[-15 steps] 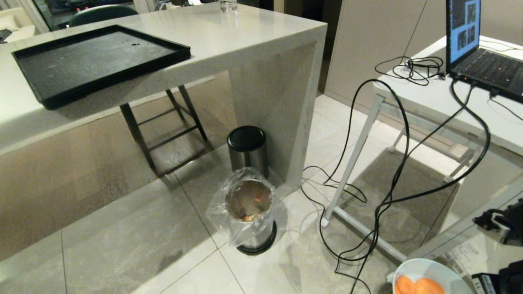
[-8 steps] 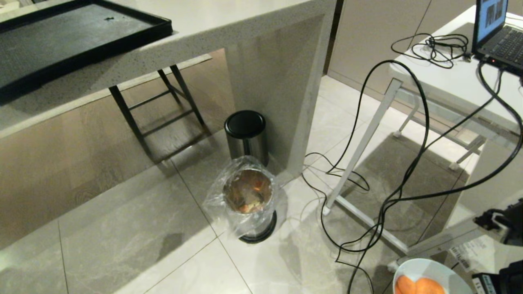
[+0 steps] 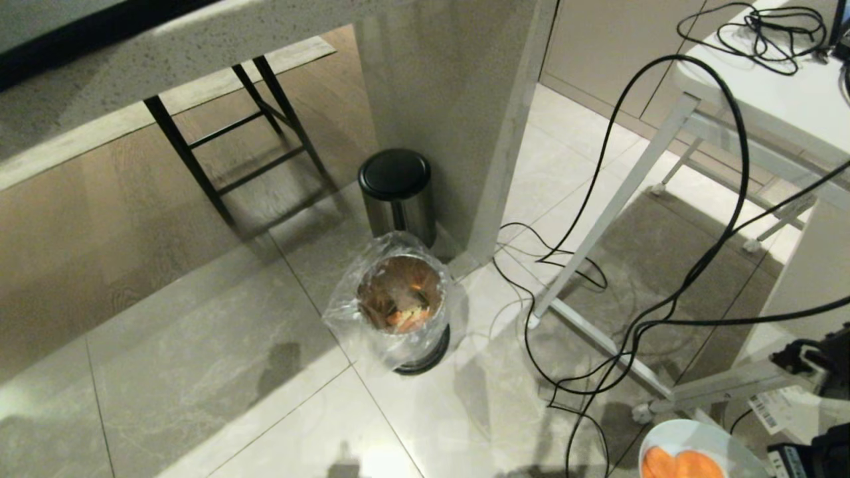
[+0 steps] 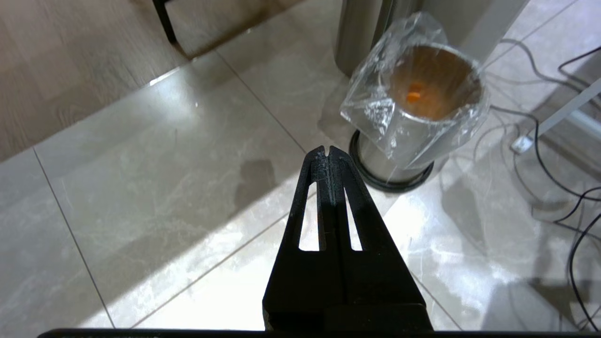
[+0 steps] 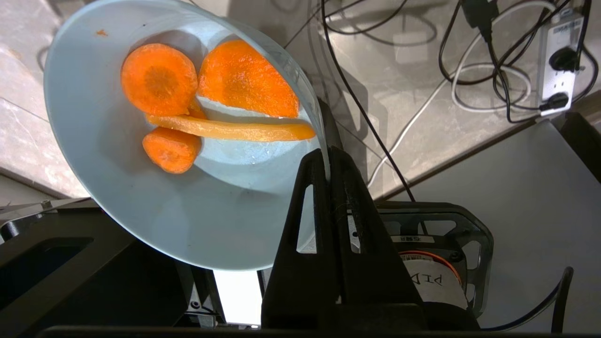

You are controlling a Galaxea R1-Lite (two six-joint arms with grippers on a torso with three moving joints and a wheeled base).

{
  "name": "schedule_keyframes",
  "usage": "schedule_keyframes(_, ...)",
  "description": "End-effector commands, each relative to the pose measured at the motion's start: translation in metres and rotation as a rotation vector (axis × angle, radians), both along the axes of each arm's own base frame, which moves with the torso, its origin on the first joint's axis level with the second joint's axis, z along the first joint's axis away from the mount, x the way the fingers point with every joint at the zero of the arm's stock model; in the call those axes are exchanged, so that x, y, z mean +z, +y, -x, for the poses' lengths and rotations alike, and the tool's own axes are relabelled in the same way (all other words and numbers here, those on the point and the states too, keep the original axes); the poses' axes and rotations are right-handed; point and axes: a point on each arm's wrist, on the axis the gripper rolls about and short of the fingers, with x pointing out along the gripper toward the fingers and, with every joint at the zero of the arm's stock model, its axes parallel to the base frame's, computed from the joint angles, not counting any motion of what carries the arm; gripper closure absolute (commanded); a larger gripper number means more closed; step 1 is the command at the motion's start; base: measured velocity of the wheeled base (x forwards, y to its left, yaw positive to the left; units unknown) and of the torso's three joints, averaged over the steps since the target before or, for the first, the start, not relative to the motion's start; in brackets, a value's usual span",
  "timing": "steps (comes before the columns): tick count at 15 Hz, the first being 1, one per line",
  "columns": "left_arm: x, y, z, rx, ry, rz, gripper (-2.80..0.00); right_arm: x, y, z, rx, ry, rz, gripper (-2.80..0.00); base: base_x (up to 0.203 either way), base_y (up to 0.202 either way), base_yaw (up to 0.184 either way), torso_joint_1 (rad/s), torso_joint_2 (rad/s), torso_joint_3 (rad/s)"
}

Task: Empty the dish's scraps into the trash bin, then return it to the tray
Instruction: Move the bowl over the trash can

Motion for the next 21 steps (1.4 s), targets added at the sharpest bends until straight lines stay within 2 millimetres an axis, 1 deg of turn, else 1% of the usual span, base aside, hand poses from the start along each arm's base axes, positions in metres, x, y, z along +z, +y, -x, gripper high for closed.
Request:
schedule_keyframes(1,0.000,0.000,0.000,0.000,0.001,0.000,0.00,0.000,0.000,0.001,-0.002,0.002,0.000,0.00,0.000,0.000,0.000,0.004,0.00,-0.193)
schedule_keyframes(13,0.000,0.000,0.000,0.000,-0.001,0.001,0.00,0.000,0.000,0.001,-0.004,0.004,0.000,0.00,0.000,0.000,0.000,0.004,0.00,-0.195)
schedule_keyframes(16,0.000,0.000,0.000,0.000,0.001,0.000,0.00,0.000,0.000,0.001,-0.002,0.001,-0.001,0.00,0.000,0.000,0.000,0.000,0.00,-0.054)
schedule_keyframes(19,0.000,0.000,0.000,0.000,0.000,0.000,0.00,0.006,0.002,-0.004,0.005,-0.027,-0.008,0.00,0.000,0.000,0.000,0.001,0.00,-0.008)
schedule_keyframes(21,0.000,0.000,0.000,0.000,0.000,0.000,0.00,0.015,0.005,-0.011,0.013,-0.055,-0.018,0.00,0.000,0.000,0.000,0.000,0.00,0.000)
